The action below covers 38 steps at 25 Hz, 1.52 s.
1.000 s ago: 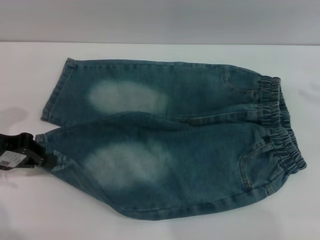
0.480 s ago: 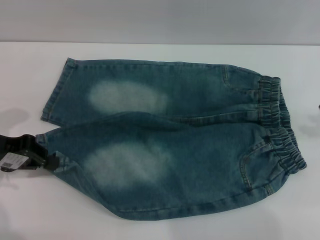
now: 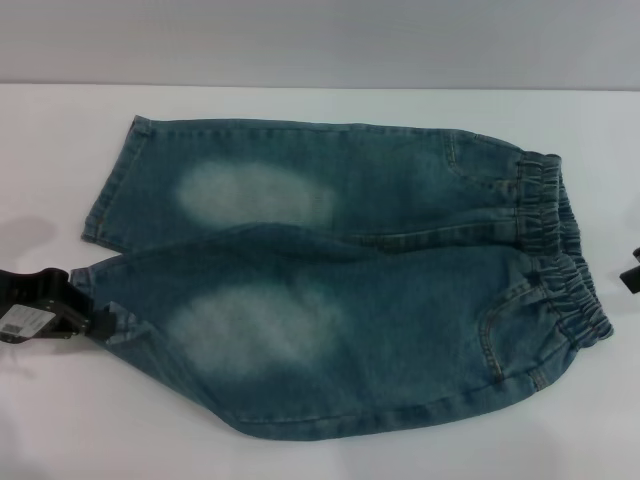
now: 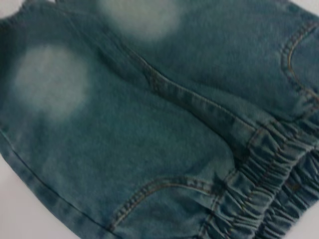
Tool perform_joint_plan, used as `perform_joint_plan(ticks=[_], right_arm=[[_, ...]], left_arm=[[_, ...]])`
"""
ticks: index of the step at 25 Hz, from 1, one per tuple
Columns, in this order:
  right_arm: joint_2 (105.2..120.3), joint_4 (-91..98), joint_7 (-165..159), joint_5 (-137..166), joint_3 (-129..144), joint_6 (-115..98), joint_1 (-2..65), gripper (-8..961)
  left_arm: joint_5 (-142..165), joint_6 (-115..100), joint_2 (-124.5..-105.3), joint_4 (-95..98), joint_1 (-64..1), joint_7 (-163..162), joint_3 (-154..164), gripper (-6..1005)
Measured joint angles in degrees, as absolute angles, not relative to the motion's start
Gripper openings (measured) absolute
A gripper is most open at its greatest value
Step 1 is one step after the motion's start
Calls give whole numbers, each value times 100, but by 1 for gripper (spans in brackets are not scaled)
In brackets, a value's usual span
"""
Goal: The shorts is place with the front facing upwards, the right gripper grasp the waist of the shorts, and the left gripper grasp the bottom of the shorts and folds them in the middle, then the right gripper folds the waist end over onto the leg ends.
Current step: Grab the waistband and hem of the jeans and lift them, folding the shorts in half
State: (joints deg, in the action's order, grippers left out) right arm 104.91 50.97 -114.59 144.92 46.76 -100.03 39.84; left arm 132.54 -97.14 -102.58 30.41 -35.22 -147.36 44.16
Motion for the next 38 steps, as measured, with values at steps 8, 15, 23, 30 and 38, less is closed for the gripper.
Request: perform_joint_plan(ticks=[8,15,23,30,38], right_arm=[[10598,4978,-11437,14660,4919,-9808,3986,374],[10703,4861,-11425,14831,5167,-9548,3947,368],[10772,4783,-11421,14946,5359,-9278,3937,362],[10832,4745,-11377,14956,5503,-9216,3937,356],[10895,4564,-11267,14956,5519,-9112,3988,350]], left_arm=[[13254,-9716,-10277,3041,-3500,-14730,4421,16],[13254,-9724,-10281,3041,-3498,-14730,4413,16],[13254,-9730,-10283,3041,-3515,-14728,4411,16],[13254,-9739,-10283,3041,-3532,-14722,4412,16],[13249,-9747,-10289,3041,-3552,-14722,4412,16]])
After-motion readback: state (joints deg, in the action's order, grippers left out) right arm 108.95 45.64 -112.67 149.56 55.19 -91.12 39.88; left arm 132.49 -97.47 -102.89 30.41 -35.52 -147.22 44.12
